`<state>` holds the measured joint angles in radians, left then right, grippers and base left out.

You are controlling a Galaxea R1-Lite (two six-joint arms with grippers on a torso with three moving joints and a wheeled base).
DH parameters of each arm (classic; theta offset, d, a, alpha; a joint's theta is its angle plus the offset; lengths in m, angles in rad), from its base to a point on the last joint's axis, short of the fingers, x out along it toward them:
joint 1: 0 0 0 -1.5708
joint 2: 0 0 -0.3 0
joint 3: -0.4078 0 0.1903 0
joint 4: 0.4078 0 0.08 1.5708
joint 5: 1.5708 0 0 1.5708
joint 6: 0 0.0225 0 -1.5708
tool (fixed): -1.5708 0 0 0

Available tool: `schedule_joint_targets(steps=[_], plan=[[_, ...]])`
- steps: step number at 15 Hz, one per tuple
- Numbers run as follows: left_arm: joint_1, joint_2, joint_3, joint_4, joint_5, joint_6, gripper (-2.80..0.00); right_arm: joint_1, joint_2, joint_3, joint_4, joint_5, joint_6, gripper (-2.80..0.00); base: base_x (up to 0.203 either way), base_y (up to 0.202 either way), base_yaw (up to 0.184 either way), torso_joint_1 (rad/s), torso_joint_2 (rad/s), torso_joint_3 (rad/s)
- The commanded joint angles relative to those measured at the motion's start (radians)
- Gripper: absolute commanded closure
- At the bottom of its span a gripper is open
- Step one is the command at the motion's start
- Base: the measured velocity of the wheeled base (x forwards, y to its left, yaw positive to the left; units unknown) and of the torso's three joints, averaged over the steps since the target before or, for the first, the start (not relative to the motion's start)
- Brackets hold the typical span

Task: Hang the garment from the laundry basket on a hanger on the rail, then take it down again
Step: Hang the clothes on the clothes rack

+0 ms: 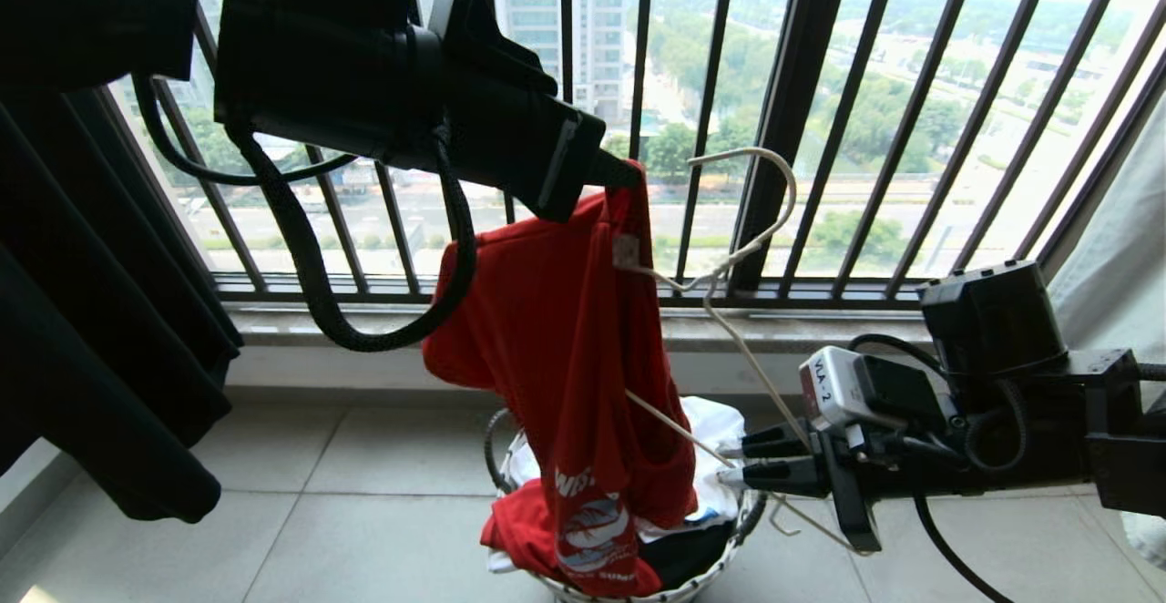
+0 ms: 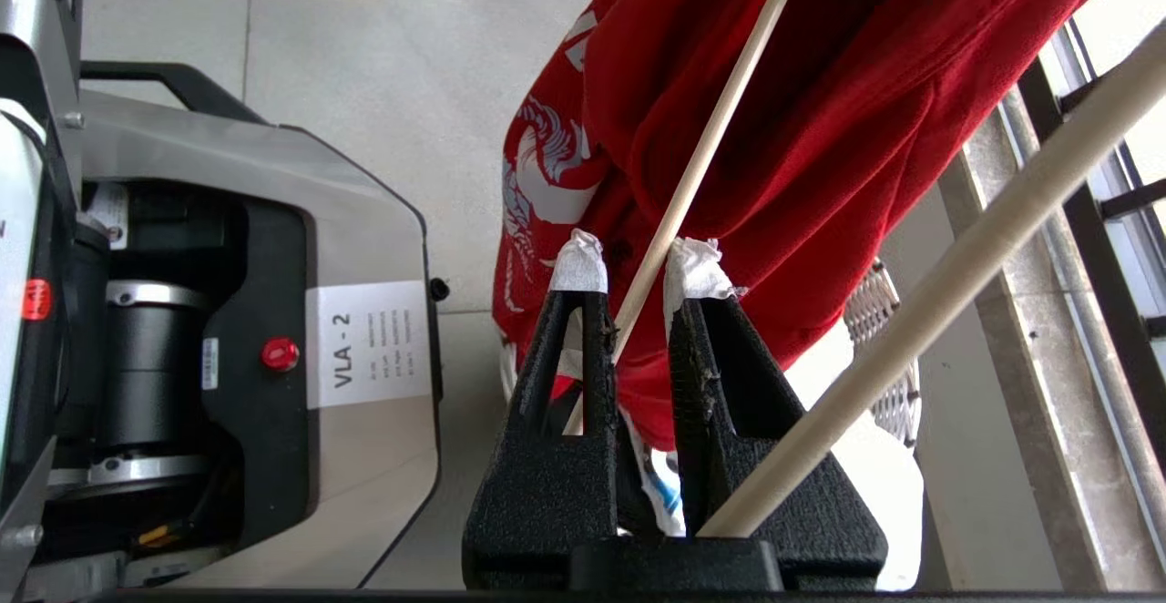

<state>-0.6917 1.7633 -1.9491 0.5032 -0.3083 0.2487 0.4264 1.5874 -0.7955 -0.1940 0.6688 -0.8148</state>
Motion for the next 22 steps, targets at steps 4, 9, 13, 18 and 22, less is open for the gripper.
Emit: schedule_joint_targets(steps=[4,9,13,18,22], plan=[[-0.039,0.039,0.000,0.002,0.000,0.018,0.00,0.044,0.030,-0.031,-0.030,-0.026,0.005,0.00,0.000,0.000,0.000,0.000,0.00,0.000],[-0.098,0.062,0.002,0.006,0.006,0.023,0.00,0.055,0.039,-0.048,-0.028,-0.048,0.005,0.00,0.000,0.000,0.000,0.000,0.00,0.000],[-0.103,0.035,0.016,0.031,0.008,0.023,0.00,0.055,0.034,-0.048,-0.028,-0.045,0.003,0.00,0.000,0.000,0.000,0.000,0.00,0.000],[-0.101,-0.011,0.035,0.041,0.008,0.018,0.00,0.044,0.033,-0.027,-0.030,-0.043,0.003,0.00,0.000,0.000,0.000,0.000,0.00,0.000],[-0.101,-0.036,0.067,0.050,0.009,0.024,0.00,0.037,0.030,-0.027,-0.034,-0.041,-0.001,0.00,0.000,0.000,0.000,0.000,0.00,0.000]])
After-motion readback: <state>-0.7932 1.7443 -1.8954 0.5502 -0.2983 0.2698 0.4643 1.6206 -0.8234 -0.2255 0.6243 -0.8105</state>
